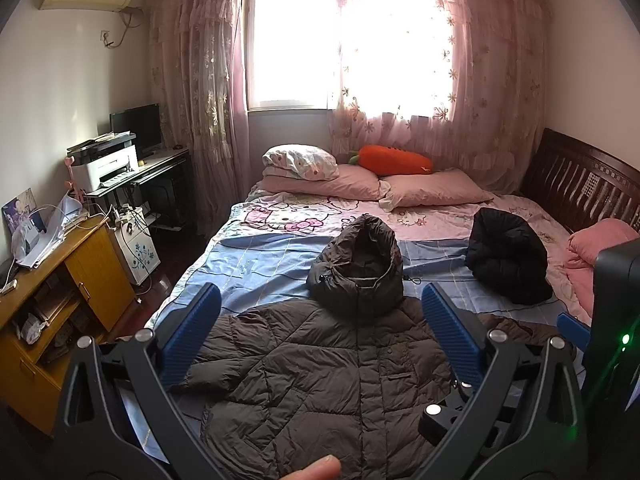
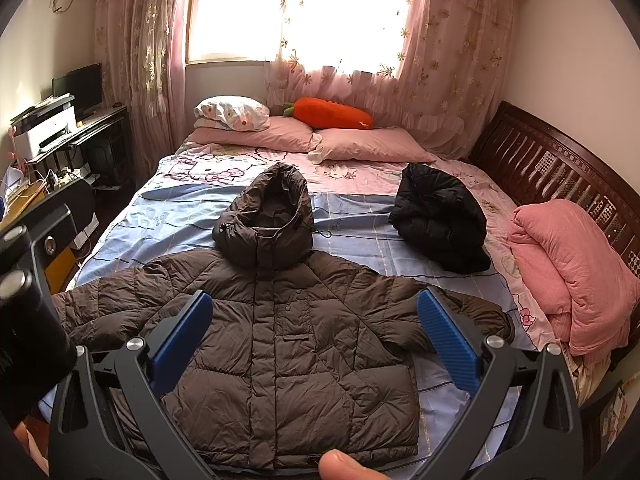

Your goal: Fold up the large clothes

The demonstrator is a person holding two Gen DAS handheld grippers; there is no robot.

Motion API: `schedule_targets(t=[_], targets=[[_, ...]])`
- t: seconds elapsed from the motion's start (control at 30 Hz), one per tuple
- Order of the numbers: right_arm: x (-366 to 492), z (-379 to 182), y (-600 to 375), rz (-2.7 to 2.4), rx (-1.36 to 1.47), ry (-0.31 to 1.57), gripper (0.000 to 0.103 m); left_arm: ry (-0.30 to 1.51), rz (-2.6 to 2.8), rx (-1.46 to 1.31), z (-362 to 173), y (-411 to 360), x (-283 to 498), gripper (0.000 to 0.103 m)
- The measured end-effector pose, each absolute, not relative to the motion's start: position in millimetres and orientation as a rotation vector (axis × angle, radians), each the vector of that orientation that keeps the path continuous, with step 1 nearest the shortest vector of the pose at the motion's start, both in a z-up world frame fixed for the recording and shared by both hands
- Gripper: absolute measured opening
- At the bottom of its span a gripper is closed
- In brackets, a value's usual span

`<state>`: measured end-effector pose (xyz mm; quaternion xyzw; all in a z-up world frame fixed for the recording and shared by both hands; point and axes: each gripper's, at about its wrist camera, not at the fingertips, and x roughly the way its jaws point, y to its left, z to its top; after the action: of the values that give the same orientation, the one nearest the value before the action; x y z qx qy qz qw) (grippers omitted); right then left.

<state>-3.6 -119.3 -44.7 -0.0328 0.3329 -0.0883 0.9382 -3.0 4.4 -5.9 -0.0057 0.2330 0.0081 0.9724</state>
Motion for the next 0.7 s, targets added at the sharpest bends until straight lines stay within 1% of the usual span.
schedule_targets(t=[0.53,0.63,0.7], targets=[[-1,-47,-123,-0.170,-0.070,0.667,0.102,0.476,0.026,-0.003,-9,7,-3,0.101],[13,-58,-156,-0.162,0.000,0.689,0.102,0.504,0.051,0.002,-22,17,6,0.101],[29,-75,-194,-0.147,0.079,0.718,0.102,0.531,0.057,-0.003,-32,21,15,0.101]])
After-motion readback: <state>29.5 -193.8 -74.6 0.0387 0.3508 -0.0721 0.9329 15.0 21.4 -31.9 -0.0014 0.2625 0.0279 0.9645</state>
